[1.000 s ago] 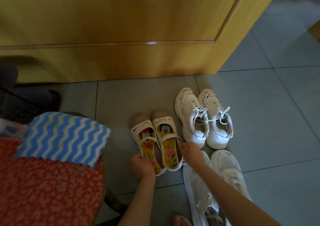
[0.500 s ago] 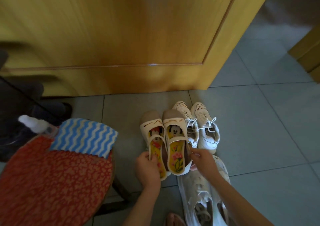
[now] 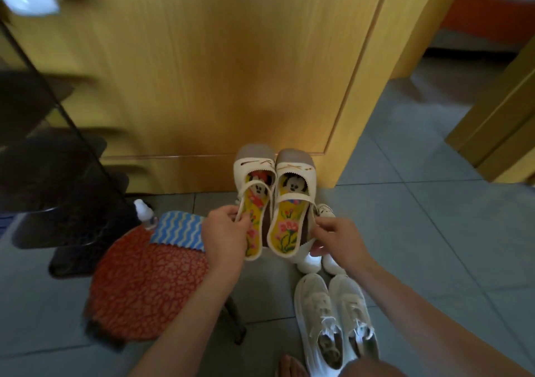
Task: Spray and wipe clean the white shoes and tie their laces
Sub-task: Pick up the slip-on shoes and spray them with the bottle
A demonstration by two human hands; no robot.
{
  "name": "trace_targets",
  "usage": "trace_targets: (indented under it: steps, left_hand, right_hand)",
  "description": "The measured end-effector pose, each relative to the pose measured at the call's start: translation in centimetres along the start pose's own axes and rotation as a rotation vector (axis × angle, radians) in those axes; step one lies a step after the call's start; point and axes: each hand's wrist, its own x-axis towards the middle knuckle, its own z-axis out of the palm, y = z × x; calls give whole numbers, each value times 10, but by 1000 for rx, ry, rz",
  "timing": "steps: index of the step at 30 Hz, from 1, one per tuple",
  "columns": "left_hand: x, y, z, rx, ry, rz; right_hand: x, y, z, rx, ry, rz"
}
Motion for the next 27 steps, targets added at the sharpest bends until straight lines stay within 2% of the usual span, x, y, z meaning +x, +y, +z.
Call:
trace_targets:
  steps: [7, 13, 20, 27]
  left_hand:
    - [-19, -19, -103, -48, 100, 75]
    - [-46, -89, -165, 35, 150, -111]
    - [-63, -138, -185, 68, 104, -283]
    - [-58, -148, -184, 89, 107, -267]
  right_hand:
    - [-49, -66, 51, 110, -169, -91]
    - [-99, -59, 117, 88, -329, -47]
    - [-120, -43, 158, -28, -483, -2]
    - [-112, -37, 169, -72, -480, -6]
